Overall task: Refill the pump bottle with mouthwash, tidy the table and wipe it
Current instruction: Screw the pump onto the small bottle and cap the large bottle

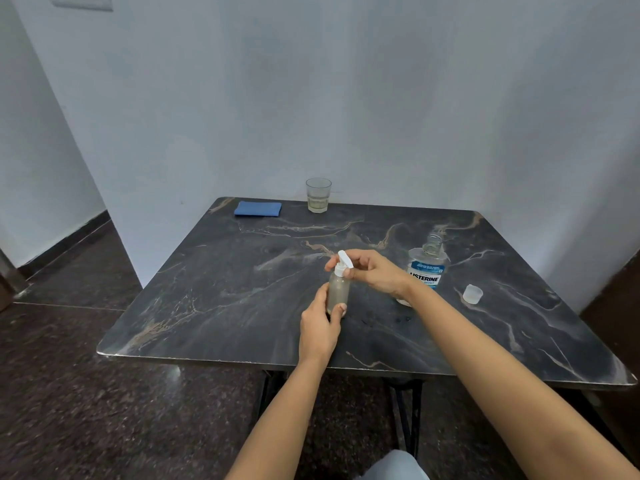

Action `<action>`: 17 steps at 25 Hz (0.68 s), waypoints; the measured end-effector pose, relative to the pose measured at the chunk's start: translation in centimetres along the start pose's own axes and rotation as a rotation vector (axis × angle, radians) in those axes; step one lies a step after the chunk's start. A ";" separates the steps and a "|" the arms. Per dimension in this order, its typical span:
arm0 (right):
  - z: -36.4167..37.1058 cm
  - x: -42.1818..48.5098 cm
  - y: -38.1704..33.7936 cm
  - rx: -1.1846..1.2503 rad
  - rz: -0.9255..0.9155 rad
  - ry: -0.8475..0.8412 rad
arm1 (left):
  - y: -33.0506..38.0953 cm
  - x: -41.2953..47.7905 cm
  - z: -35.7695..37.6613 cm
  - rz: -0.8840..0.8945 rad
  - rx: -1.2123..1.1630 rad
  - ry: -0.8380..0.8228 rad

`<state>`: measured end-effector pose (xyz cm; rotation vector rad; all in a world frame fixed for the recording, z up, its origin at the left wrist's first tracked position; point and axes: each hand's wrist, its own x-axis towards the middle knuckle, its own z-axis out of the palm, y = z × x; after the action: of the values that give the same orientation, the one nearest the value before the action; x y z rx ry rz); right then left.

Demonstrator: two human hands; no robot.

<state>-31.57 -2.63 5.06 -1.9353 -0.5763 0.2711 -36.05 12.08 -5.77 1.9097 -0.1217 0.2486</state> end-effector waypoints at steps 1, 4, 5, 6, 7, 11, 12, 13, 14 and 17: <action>0.0 0.0 0.0 0.002 0.001 0.017 | 0.0 0.0 0.0 0.004 0.032 0.002; 0.7 -0.1 0.4 0.020 0.011 0.119 | 0.1 0.1 0.1 0.005 0.087 0.012; 1.0 -0.1 0.6 0.039 0.012 0.159 | 0.1 0.1 0.2 0.006 0.092 0.014; 1.4 -0.1 0.9 0.051 0.015 0.200 | 0.1 0.1 0.2 0.005 0.093 0.017; 1.8 -0.2 1.1 0.060 0.015 0.237 | 0.1 0.1 0.2 0.003 0.095 0.019; 3.2 -0.1 1.4 -0.081 0.008 0.421 | 0.2 0.2 0.2 -0.002 0.107 0.023; 3.5 -0.1 1.3 -0.146 0.017 0.466 | 0.2 0.2 0.3 -0.001 0.109 0.023; 3.8 -0.1 1.0 -0.202 0.030 0.507 | 0.1 0.2 0.3 -0.003 0.112 0.023; 4.0 0.0 0.9 -0.247 0.044 0.543 | 0.0 0.3 0.3 -0.004 0.113 0.025; 4.9 0.0 1.0 -0.386 0.084 0.654 | 0.0 0.3 0.5 -0.004 0.134 0.027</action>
<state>-33.49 0.93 2.07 -2.2578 -0.1114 -0.4456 -35.75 11.62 -5.84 2.0382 -0.0845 0.2855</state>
